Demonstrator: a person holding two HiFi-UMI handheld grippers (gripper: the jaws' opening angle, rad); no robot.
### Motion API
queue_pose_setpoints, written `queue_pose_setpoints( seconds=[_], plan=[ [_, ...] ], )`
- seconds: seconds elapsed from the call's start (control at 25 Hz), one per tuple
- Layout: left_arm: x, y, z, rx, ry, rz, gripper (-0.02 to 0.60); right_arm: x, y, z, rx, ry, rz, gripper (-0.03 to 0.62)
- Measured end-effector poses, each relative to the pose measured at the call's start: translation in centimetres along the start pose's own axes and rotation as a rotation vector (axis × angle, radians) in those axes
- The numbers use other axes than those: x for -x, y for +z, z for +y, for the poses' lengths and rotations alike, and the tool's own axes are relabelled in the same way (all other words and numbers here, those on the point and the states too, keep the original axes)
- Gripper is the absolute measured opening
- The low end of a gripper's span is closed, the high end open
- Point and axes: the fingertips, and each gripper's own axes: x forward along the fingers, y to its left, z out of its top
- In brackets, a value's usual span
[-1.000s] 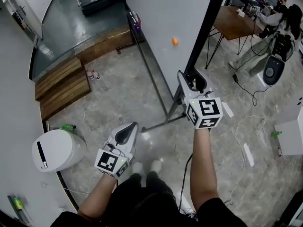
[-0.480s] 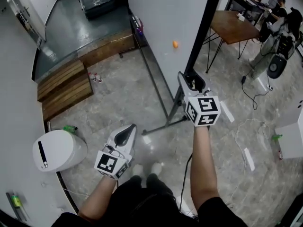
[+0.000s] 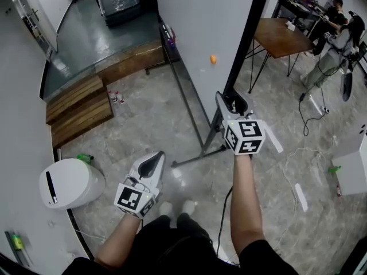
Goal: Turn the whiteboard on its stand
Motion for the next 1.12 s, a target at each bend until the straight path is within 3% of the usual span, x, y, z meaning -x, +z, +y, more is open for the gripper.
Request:
queue_pose_setpoints(
  seconds=[1.12],
  plan=[
    [1.2,0.8,-2.3,-0.012,-0.049,-0.026,0.003,7.1,-0.6,1.2,-0.003,-0.017,0.039,0.190]
  ],
)
